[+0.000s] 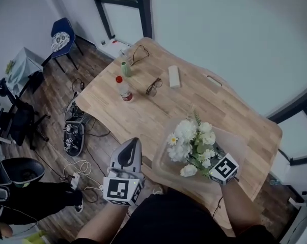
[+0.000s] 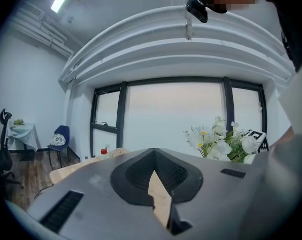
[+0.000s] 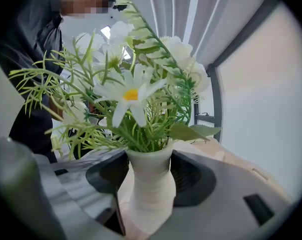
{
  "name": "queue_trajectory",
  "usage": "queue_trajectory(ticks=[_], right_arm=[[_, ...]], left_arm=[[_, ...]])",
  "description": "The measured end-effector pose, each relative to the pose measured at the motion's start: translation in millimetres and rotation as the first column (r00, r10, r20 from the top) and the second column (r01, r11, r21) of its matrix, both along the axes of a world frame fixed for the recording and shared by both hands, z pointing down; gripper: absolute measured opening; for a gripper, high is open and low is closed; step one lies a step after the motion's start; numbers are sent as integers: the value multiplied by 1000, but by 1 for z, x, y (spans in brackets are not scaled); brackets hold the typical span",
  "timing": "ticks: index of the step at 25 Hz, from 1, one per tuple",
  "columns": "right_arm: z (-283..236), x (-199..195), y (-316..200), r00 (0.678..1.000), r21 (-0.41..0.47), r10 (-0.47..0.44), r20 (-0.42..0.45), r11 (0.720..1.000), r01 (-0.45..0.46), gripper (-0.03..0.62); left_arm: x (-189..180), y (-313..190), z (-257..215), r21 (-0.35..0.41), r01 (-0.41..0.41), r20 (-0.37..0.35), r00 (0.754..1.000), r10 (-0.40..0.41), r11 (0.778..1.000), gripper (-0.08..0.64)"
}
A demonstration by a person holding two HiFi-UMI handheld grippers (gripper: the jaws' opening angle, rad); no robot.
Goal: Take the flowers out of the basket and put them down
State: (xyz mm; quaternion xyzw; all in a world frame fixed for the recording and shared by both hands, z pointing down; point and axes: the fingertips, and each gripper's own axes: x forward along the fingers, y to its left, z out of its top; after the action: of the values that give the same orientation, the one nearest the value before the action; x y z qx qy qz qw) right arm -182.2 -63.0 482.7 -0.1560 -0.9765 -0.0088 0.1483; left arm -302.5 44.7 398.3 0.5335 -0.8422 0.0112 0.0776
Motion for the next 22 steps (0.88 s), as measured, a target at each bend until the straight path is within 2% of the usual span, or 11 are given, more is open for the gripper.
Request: queue_trajectory(ticks=[10,22], right_arm=[[-32,16,-9,998,16,61,22,998,-61,279],[-77,41,-34,989,35,139,58,989,-141,279]], left_arm=[[2,-7,-22,18,-27,34,999,26,999,4],[29,-31,-33,31,-130,56,990,128,991,4]])
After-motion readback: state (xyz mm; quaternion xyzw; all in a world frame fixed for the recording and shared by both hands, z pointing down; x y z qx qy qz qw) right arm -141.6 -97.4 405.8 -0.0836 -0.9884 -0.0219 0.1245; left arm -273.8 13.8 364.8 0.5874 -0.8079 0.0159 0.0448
